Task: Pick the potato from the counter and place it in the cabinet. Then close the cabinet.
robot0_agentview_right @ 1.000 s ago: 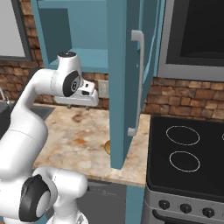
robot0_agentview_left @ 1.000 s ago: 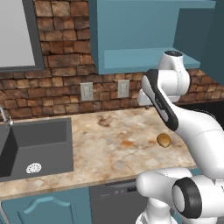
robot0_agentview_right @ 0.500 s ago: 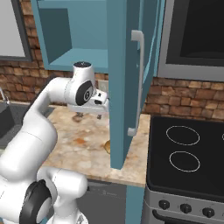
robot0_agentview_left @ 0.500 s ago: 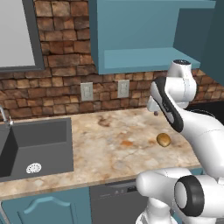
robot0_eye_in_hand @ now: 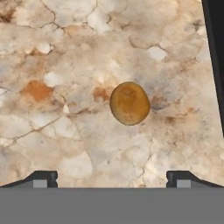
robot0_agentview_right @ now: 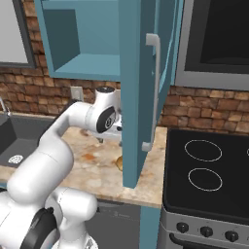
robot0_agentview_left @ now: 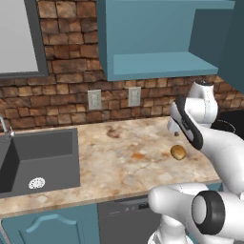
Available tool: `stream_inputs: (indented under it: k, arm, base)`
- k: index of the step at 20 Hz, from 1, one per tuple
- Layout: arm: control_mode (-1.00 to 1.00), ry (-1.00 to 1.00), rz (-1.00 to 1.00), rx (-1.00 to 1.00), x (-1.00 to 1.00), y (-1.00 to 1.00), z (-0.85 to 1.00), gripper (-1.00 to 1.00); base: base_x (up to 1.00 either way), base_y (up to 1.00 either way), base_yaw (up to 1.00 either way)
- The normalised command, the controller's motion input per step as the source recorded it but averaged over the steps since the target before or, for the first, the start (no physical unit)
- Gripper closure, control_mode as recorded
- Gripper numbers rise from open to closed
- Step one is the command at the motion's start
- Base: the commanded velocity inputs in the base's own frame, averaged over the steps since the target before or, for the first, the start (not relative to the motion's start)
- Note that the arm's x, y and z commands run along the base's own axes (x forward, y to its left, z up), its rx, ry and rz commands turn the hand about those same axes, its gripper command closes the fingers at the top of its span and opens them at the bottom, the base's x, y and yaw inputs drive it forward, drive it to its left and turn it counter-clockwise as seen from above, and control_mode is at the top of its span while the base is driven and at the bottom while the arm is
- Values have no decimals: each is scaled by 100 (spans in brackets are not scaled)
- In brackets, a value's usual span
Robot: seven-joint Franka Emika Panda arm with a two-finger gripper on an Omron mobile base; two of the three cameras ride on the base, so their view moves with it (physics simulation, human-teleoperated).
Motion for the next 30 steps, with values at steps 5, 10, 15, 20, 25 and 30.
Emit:
stream_inputs:
  k: [5, 10, 15, 20, 25, 30]
  arm:
    - [-100, 1, -4, 0, 0, -22, -46, -100]
    - [-100, 0, -3, 0, 13, -1, -42, -100]
    - [-100, 1, -4, 0, 18, 0, -29, -100]
    - [-100, 0, -1, 0, 17, 0, -27, -100]
    - [-100, 0, 0, 0, 20, -11, -26, -100]
    - [-100, 0, 0, 0, 18, -23, -30, -100]
  base:
    - [0, 0, 0]
    - [0, 0, 0]
    - [0, 0, 0]
    - [0, 0, 0]
    - [0, 0, 0]
    - [0, 0, 0]
